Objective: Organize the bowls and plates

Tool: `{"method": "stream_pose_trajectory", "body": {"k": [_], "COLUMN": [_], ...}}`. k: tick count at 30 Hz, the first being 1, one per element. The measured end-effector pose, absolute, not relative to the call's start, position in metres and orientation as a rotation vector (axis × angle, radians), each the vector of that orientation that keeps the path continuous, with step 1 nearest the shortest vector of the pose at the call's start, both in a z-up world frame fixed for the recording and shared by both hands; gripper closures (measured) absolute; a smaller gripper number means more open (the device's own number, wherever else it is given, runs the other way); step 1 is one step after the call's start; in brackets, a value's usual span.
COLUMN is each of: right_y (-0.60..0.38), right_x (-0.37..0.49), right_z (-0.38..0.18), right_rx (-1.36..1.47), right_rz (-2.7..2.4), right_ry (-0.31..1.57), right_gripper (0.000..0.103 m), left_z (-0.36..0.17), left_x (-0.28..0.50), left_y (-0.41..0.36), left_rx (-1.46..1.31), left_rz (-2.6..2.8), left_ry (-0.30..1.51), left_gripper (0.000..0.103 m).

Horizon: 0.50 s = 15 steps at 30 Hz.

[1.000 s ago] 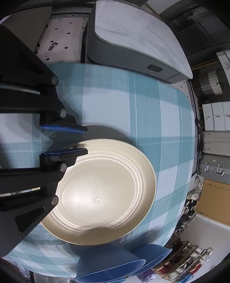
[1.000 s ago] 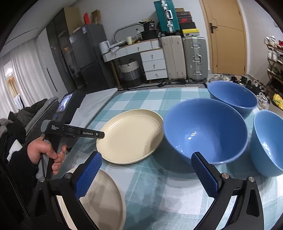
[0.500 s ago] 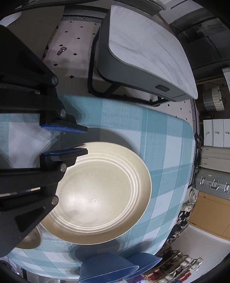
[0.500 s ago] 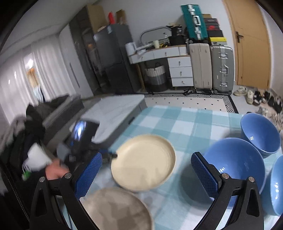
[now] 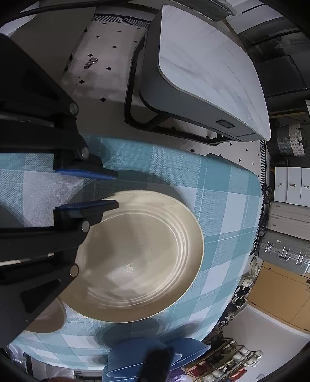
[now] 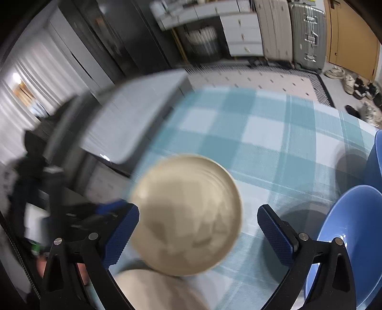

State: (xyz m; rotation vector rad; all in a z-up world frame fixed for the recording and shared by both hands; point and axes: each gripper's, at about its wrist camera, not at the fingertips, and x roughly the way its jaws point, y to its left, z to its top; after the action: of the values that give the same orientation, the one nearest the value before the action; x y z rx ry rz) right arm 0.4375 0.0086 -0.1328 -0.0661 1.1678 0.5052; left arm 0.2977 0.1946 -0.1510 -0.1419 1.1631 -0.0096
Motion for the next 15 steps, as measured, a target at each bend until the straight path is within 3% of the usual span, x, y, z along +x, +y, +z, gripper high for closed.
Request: {"method": "stream_pose_trajectory", "body": {"k": [8,13,15], "right_y": [0.012,0.013,0.014], "right_x": [0.445,0.445,0.442], "right_z": [-0.180,-0.200,-0.202], "right_rx": [-0.161,-0.163,-0.178], "right_rz": [0.402,0.421,0.415], "right_ry": [1.232,1.292,1.292], "right_gripper": [0.011,0.033,0.035], "left_z": [-0.148,-0.152,-0.153], "left_x": [0.290,0.293,0.295], "left_y": [0.190,0.189,0.191], "left_rx": [-0.147,-0.168,-0.192], "left_rz": [-0.025,-0.046,-0.050], "left_ry": [1.159,1.172,1.176], "left_gripper": [0.088,0.088,0.087]}}
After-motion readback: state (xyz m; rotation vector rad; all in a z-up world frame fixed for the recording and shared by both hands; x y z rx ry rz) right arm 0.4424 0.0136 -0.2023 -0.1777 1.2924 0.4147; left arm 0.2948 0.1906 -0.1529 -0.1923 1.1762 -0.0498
